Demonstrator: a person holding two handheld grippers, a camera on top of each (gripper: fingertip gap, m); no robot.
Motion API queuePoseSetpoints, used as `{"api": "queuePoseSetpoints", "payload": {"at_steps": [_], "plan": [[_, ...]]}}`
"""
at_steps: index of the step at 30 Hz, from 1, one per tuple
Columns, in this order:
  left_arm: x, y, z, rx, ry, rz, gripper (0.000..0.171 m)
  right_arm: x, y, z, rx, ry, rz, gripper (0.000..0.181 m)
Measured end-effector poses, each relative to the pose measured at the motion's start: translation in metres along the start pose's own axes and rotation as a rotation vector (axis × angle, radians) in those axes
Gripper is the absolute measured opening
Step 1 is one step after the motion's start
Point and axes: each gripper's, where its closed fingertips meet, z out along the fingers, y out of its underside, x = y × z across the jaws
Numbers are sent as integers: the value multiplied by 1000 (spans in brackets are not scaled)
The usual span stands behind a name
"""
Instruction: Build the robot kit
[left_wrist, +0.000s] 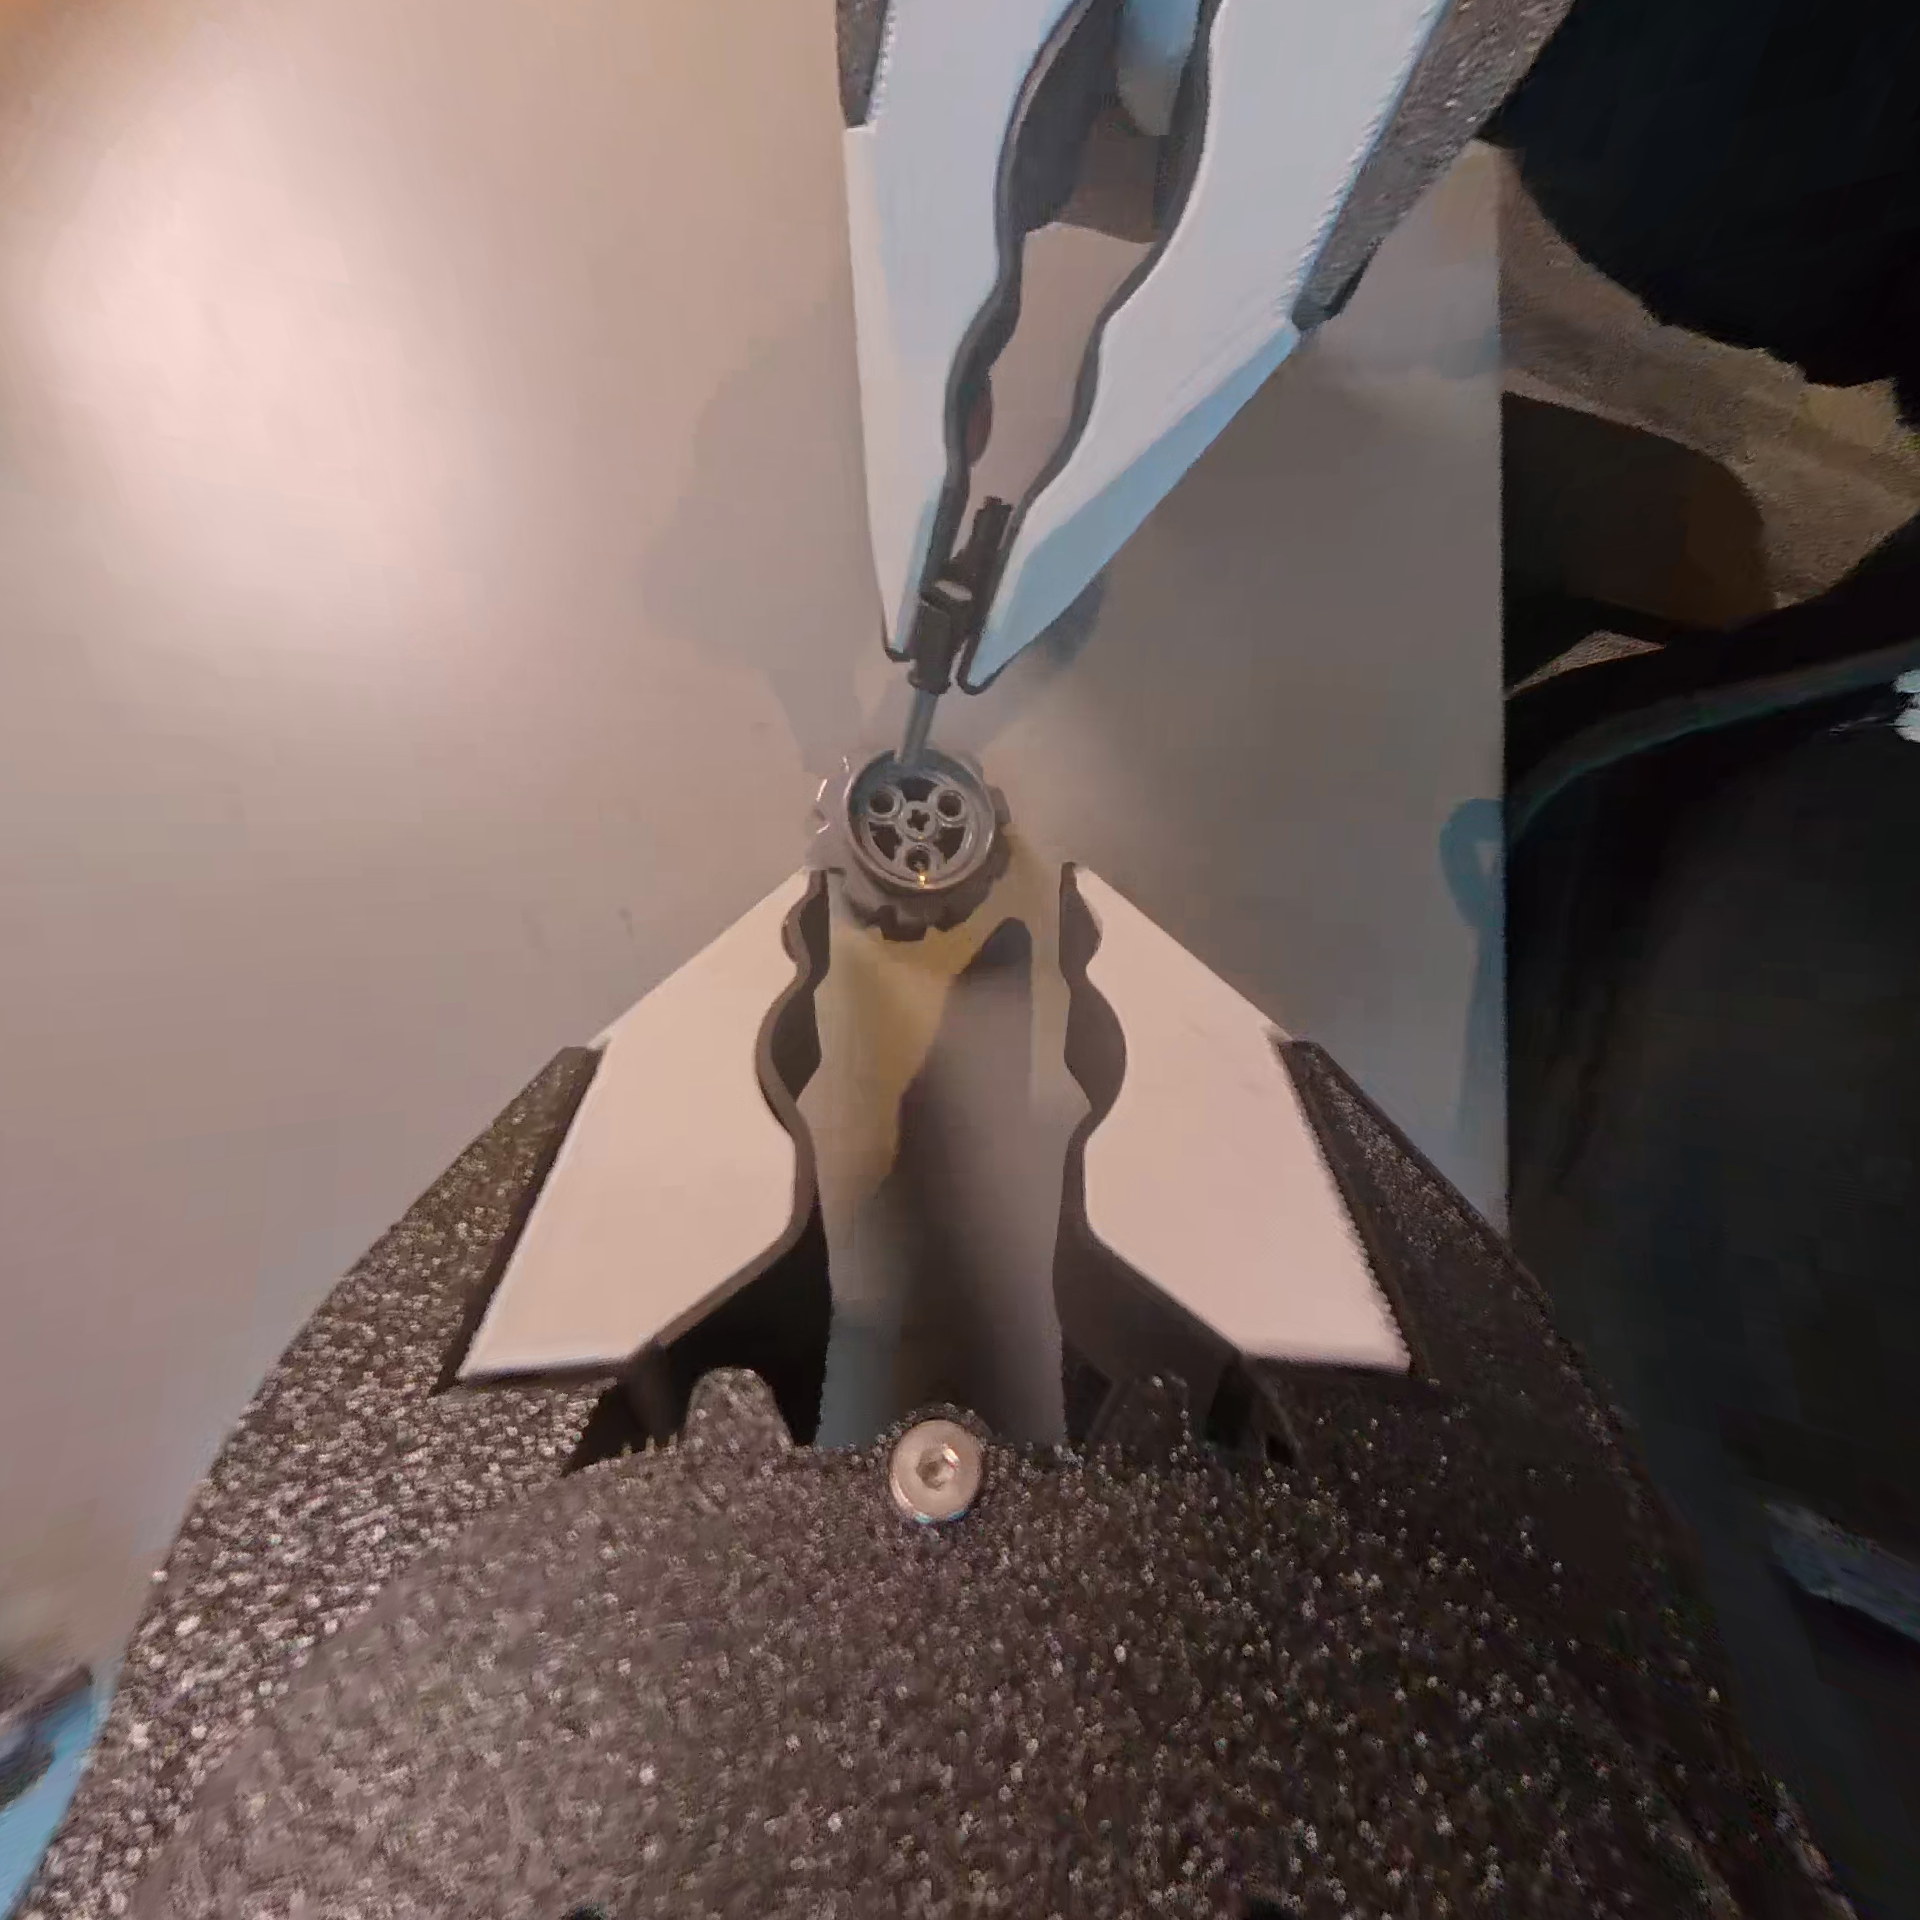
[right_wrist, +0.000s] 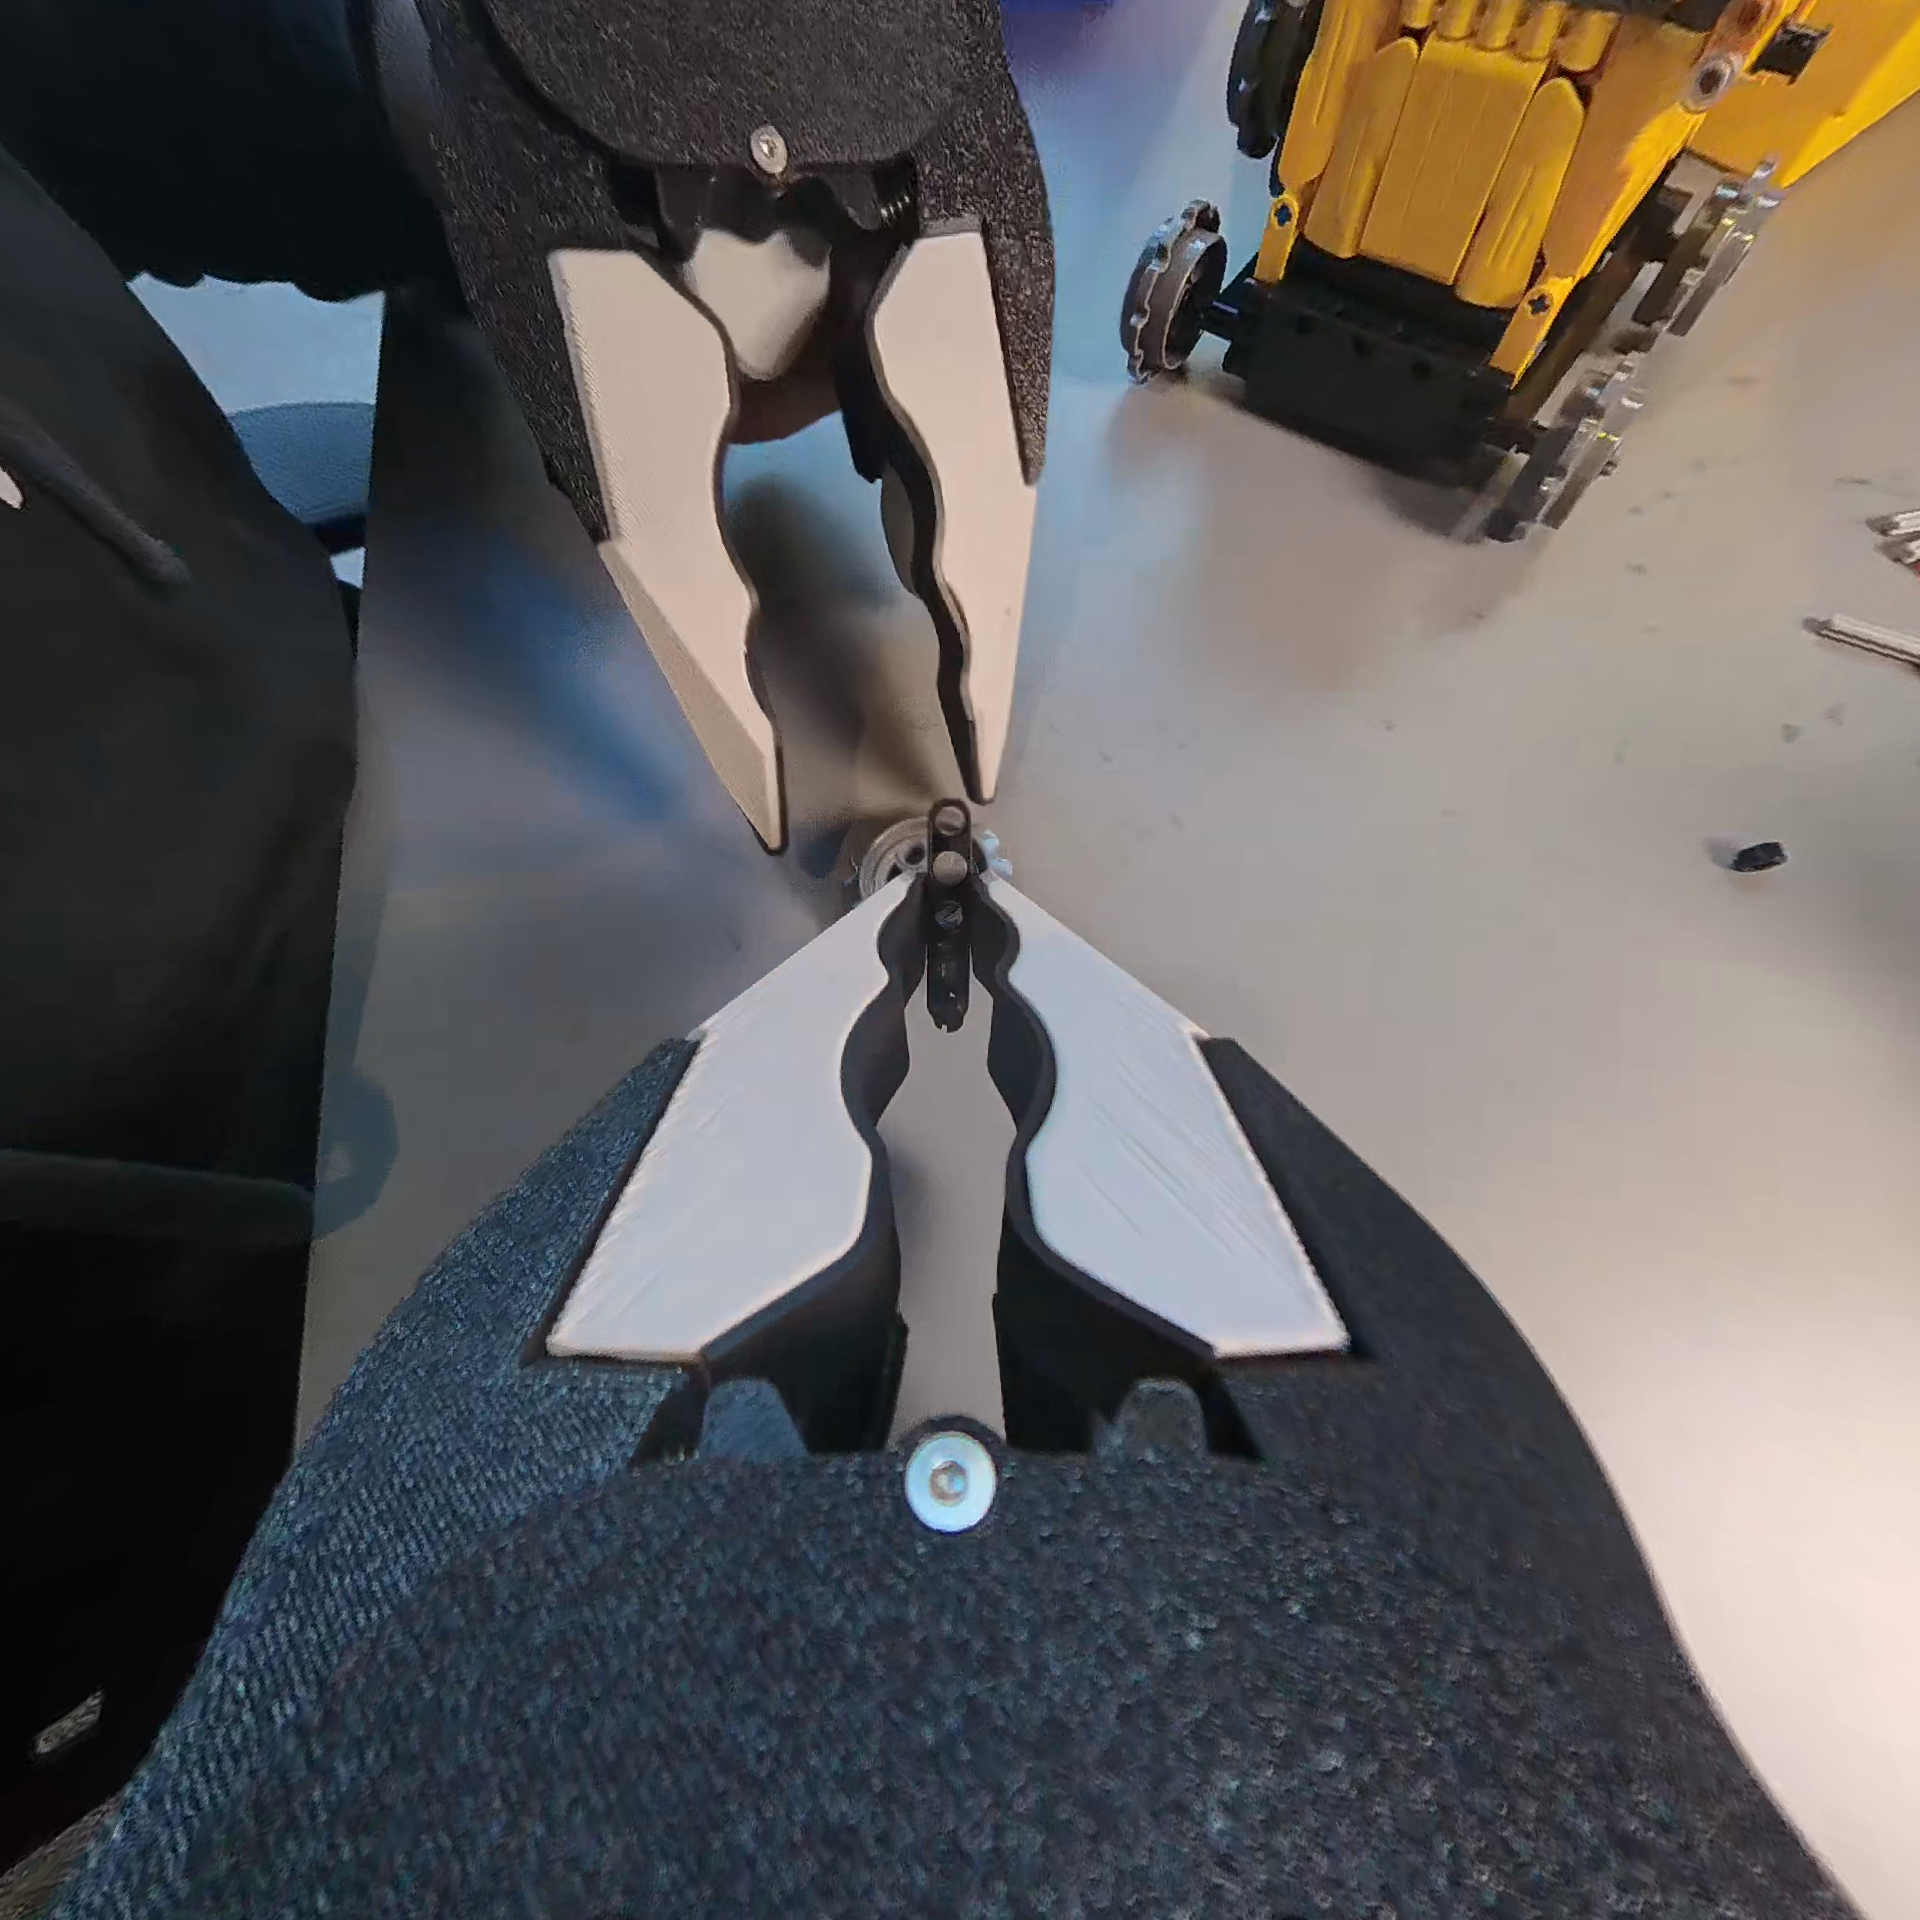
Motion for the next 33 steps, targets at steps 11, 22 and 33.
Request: {"api": "queuePoseSetpoints", "payload": {"at_steps": [11, 22, 33], "plan": [[-9, -1, 3, 5, 153, 439, 57, -3, 2, 8, -129, 5, 19, 7], [4, 12, 11, -62, 171, 414, 53, -10, 8, 4, -166, 19, 48, 7], [2, 10, 5, -21, 163, 416, 49, -22, 9, 9, -218, 13, 23, 7]]}}
